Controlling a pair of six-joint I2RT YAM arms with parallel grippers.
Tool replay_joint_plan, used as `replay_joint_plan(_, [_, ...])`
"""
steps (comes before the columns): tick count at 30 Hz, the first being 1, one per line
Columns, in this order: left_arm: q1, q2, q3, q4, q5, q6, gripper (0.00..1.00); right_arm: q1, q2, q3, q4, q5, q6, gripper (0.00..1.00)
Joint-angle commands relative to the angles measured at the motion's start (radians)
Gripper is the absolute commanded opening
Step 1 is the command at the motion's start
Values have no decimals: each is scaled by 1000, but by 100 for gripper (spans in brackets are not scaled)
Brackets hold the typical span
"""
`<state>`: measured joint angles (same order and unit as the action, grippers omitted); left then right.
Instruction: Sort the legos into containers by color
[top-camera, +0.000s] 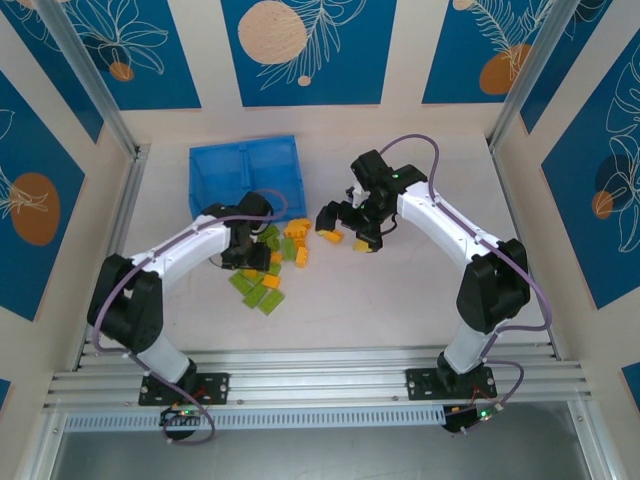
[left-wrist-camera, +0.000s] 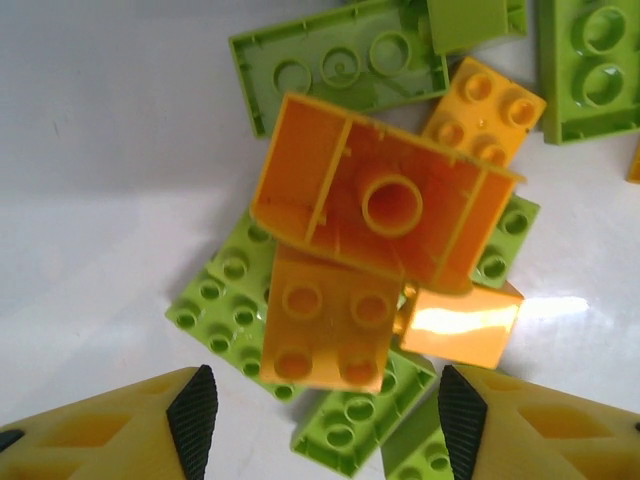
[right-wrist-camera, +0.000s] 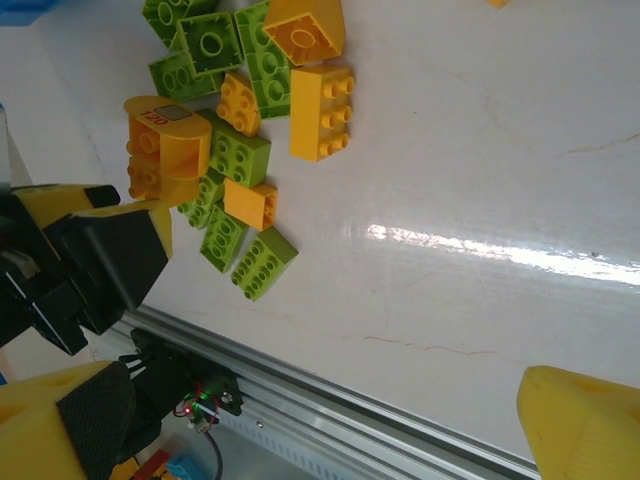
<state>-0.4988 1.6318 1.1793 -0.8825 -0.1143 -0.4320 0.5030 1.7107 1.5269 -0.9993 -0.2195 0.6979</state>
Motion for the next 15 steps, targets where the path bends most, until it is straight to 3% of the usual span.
replay_joint_plan(1, [14,49,45,-19,-20,94,58,2,-40,-25,-44,17,-14,100])
replay_joint_plan(4, [15,83,67,-18,-18,103,47,-1,-54,-34,-46,25,-13,100])
replay_joint_plan(15, [16,101,49,-34,-19,116,30,-7,-80,0,-66,30,-10,100])
